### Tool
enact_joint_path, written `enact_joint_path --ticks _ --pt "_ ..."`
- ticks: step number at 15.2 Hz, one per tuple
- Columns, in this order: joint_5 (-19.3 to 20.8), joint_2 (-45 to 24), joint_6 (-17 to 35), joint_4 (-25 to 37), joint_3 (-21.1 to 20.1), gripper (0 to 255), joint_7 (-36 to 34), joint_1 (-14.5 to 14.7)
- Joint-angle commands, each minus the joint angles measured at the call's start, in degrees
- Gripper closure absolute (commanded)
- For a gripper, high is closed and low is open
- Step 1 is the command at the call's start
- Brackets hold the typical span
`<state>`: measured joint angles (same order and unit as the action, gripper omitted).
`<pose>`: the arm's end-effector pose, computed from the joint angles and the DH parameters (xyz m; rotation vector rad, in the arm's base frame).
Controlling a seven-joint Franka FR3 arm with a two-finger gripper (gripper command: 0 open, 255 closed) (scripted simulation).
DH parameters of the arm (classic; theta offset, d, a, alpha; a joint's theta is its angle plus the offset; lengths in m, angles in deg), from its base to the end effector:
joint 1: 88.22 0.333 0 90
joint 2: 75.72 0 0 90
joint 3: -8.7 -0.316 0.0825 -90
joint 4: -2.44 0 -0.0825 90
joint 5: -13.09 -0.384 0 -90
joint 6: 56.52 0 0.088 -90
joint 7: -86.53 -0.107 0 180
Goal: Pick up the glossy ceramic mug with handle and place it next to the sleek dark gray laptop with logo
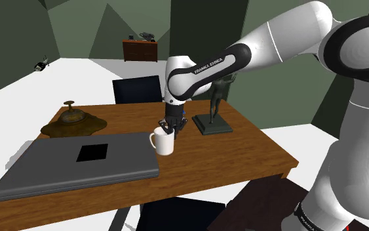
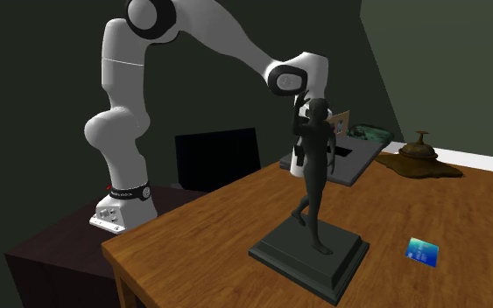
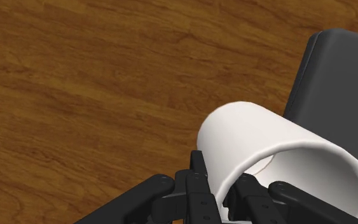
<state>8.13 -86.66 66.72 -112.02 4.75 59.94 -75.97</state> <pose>0.5618 0.1658 0.3626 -3.0543 0.3546 0.1012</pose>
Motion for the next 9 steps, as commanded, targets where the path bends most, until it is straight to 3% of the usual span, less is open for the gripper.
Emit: enact_joint_path --ticks 1,2,7,9 --pt "-0.1 -0.17 0.11 -0.16 -0.21 255 -0.03 0.21" --pt "-0.09 -0.18 0.09 -0.12 -0.23 0 -0.07 0.23" --pt "-0.1 -0.17 0.11 -0.16 -0.21 0 -0.03 0.21" --pt "-0.04 1.38 -3.45 1.84 -0.1 0 -0.05 0.03"
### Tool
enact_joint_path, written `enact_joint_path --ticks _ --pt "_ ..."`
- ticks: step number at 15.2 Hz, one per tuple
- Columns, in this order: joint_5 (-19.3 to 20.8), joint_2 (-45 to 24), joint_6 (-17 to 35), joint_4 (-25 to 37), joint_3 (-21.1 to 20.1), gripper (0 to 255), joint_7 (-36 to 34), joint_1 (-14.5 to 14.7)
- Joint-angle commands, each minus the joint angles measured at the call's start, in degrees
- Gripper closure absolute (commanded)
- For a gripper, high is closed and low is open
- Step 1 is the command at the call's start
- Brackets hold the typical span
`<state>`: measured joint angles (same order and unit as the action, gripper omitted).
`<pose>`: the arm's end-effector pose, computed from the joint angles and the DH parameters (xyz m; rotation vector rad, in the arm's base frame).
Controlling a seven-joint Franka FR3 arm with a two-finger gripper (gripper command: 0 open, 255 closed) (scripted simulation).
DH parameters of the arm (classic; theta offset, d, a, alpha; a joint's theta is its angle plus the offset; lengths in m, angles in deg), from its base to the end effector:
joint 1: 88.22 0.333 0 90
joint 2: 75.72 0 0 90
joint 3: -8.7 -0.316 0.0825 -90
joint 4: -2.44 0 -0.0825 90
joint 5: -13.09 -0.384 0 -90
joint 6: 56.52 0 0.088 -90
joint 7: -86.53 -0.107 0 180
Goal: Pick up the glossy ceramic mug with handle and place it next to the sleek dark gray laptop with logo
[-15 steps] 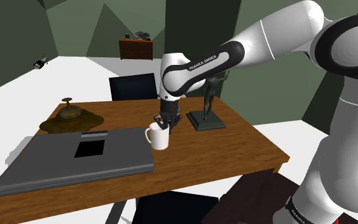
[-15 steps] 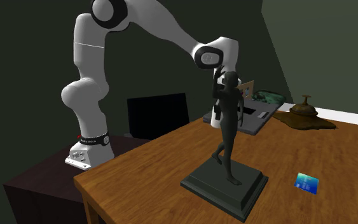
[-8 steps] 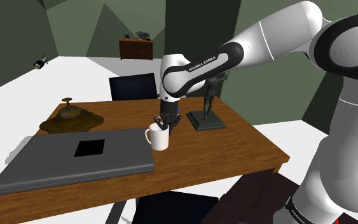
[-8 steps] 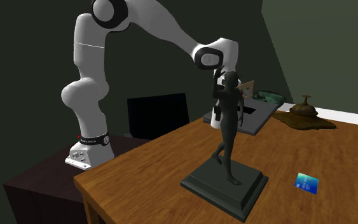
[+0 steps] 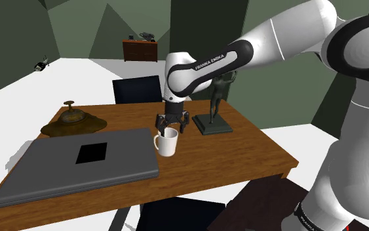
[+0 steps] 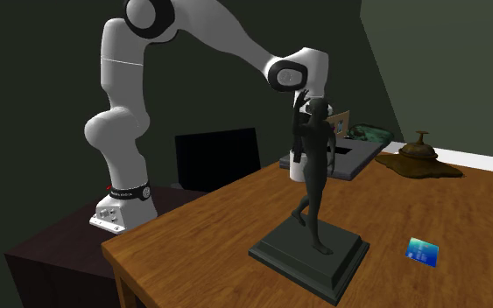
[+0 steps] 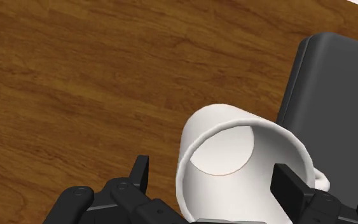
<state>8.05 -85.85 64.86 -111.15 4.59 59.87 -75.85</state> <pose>0.5608 0.1688 0.3750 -3.0544 0.3464 0.1072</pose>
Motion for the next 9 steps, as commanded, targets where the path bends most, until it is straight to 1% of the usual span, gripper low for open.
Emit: enact_joint_path --ticks 1,2,9 --pt "0.06 1.25 -3.38 2.09 0.11 0 0.0 -0.17" --pt "0.09 1.73 -4.81 3.03 0.16 0 -0.01 -0.24" --pt "0.09 1.73 -4.81 3.03 0.16 0 -0.01 -0.24"
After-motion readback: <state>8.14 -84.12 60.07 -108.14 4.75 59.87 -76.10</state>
